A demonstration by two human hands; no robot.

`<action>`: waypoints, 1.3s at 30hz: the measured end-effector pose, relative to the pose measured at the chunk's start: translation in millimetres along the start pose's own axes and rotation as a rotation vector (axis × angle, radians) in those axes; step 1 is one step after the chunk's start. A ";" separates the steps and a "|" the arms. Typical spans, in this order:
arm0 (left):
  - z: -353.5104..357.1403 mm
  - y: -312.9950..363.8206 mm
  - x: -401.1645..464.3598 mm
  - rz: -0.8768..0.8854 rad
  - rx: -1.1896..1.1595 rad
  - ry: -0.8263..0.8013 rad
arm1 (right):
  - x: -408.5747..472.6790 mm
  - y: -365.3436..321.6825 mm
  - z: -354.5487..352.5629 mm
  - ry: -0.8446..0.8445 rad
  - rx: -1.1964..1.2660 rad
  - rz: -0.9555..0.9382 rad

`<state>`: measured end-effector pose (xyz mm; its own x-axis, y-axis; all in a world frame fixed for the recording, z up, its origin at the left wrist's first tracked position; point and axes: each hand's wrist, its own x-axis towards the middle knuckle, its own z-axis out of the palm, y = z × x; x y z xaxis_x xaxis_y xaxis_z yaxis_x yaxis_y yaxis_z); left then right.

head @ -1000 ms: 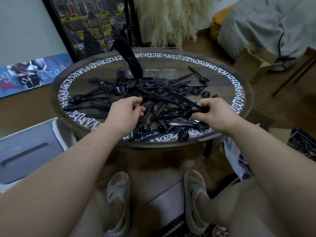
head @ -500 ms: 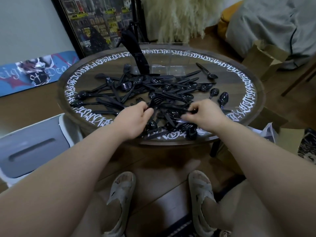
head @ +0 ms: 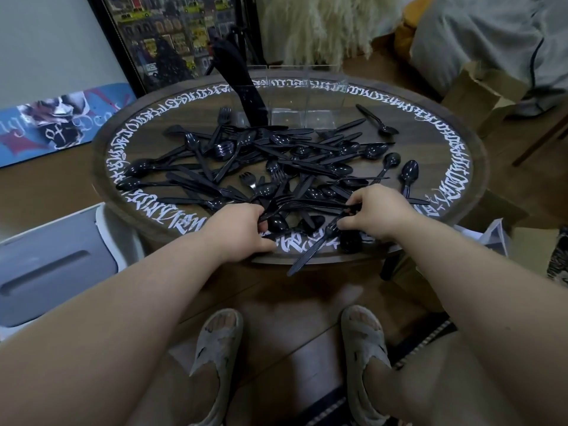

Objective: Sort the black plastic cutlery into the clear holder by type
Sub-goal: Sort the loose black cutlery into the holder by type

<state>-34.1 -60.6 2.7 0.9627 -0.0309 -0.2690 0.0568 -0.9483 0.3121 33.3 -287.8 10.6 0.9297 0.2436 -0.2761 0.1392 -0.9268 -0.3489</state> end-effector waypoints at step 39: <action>-19.9 13.7 10.8 -0.108 -0.443 0.381 | -2.6 -43.6 -34.0 0.634 0.570 -0.091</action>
<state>-17.7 -67.6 22.2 0.9677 0.2521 0.0002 0.1862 -0.7152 0.6737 36.4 -257.8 56.9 0.9618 -0.0530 0.2686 0.1882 -0.5845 -0.7893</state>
